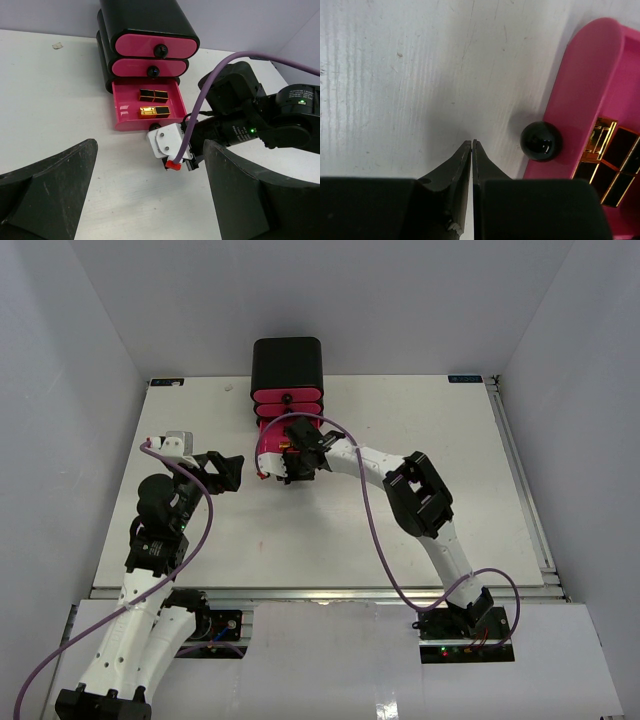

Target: Organize the makeup

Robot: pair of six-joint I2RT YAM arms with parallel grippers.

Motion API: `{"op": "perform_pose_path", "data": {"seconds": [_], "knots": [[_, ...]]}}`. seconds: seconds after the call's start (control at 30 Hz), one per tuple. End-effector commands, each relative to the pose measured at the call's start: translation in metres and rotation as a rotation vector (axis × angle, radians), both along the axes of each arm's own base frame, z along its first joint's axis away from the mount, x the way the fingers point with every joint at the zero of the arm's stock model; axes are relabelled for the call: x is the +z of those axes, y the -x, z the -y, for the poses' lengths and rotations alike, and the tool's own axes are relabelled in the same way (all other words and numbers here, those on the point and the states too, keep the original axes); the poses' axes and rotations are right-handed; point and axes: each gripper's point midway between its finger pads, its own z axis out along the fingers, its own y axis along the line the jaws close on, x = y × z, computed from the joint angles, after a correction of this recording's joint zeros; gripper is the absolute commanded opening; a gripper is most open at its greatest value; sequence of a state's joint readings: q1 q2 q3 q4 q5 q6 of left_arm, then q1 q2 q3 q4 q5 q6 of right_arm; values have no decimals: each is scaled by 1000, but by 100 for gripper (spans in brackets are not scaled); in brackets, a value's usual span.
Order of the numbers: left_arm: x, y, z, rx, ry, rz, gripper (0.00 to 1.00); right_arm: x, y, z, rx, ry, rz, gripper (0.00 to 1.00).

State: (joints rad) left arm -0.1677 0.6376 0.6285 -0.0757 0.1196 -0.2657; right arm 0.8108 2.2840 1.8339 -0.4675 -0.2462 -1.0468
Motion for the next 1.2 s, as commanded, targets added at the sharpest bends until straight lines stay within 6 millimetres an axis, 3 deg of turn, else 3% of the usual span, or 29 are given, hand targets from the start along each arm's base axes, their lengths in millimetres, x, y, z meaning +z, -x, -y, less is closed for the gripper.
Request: {"op": "perform_pose_path", "data": {"seconds": [0.0, 0.5, 1.17], "knots": [[1, 2, 1, -9, -9, 11, 98, 9, -13, -10, -50, -34, 45, 11], [0, 2, 1, -8, -11, 9, 98, -7, -48, -11, -153, -11, 142, 15], [-1, 0, 0, -4, -12, 2, 98, 18, -132, 6, -301, -44, 355, 27]]}}
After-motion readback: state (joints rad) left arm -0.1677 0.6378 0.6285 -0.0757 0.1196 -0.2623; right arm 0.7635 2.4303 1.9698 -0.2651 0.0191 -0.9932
